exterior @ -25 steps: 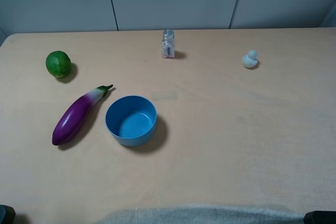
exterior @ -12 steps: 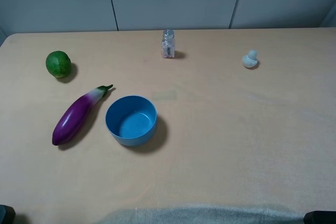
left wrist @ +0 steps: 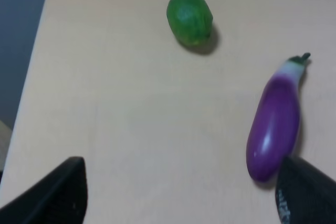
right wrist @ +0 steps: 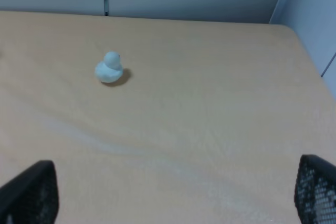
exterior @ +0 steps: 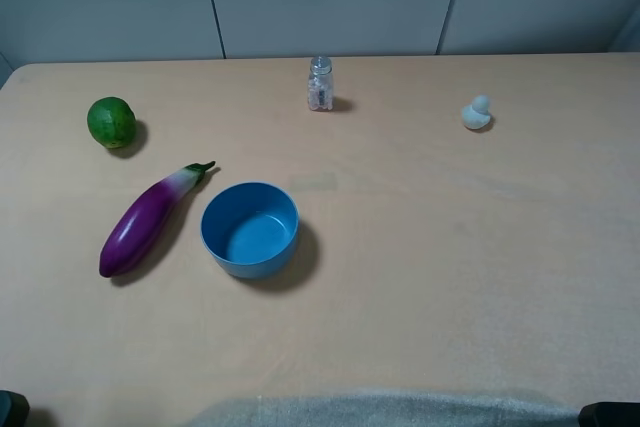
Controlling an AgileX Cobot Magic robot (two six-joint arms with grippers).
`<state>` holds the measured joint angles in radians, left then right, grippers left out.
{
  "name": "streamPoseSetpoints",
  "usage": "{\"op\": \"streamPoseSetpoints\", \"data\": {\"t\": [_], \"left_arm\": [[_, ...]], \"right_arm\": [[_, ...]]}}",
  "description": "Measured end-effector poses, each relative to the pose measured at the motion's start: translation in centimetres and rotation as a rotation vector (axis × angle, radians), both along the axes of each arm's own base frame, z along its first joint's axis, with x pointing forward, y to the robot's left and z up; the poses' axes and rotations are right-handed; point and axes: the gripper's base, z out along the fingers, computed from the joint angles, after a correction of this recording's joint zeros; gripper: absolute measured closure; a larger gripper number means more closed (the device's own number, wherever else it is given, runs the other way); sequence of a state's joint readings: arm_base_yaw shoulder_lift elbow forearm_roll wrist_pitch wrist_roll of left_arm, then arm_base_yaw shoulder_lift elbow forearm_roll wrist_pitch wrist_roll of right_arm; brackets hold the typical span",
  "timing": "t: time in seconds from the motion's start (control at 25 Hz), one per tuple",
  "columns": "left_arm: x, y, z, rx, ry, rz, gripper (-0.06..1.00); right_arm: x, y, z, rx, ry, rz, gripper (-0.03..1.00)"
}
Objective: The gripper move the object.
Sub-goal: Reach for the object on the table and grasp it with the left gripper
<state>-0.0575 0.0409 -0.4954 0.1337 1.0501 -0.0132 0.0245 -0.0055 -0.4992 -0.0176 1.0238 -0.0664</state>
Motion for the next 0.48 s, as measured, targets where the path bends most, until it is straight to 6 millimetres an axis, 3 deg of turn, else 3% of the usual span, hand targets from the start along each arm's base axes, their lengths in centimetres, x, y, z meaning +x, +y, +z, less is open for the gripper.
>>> {"op": "streamPoseSetpoints", "data": {"t": [0.16, 0.48], "left_arm": [[2.0, -0.4, 1.0, -0.018, 0.107, -0.014, 0.15], [7.9, -1.0, 2.7, -0.045, 0.328, -0.027, 0.15]], "right_arm": [[0.0, 0.0, 0.0, 0.000, 0.000, 0.000, 0.29], [0.0, 0.0, 0.0, 0.000, 0.000, 0.000, 0.29]]}}
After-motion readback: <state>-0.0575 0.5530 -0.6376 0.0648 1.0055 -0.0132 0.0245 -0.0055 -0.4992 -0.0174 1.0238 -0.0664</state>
